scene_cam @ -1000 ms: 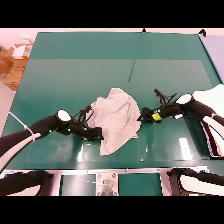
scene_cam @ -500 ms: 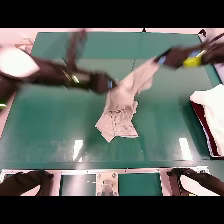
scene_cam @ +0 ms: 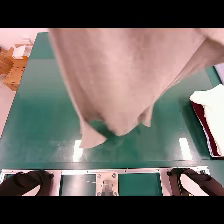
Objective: Fold the shirts.
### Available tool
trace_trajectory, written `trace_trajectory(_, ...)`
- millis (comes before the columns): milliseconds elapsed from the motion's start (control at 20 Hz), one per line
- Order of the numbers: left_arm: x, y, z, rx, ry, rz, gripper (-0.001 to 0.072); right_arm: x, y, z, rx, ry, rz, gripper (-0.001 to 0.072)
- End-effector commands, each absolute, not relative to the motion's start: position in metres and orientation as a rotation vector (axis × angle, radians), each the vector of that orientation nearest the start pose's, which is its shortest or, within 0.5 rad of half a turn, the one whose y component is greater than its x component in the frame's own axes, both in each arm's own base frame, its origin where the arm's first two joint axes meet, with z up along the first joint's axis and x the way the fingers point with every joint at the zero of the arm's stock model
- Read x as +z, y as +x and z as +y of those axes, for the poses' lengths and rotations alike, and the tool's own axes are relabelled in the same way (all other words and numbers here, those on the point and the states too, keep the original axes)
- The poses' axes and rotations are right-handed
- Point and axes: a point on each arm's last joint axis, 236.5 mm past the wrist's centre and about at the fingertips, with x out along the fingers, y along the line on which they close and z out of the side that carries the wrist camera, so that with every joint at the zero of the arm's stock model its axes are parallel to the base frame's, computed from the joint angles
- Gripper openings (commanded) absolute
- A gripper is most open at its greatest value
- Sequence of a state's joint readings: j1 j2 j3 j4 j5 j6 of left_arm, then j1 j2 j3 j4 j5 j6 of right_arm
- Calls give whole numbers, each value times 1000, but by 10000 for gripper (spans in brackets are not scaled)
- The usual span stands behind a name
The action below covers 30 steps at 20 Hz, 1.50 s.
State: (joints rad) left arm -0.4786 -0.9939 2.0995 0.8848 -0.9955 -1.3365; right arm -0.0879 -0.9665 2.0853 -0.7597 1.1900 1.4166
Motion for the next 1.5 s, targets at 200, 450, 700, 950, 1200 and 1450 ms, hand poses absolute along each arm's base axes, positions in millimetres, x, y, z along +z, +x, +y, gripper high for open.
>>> trace_trajectory(200,541,306,-208,-665,-55,-170,19,473,304,130,621,273,177,9)
trace_trajectory(450,358,460,-284,-650,-24,263,19,315,373,105,482,350,503,9)
trace_trajectory(700,165,537,-345,-702,-246,635,20,133,406,69,275,412,787,9)
trace_trajectory(950,72,524,-380,-781,-396,889,720,3,405,65,205,489,1065,9)
trace_trajectory(1200,65,453,-332,-902,-312,1265,480,-10,417,31,135,541,1082,88)
trace_trajectory(1450,26,373,-268,-815,-166,1702,482,17,418,-44,22,629,1038,454)
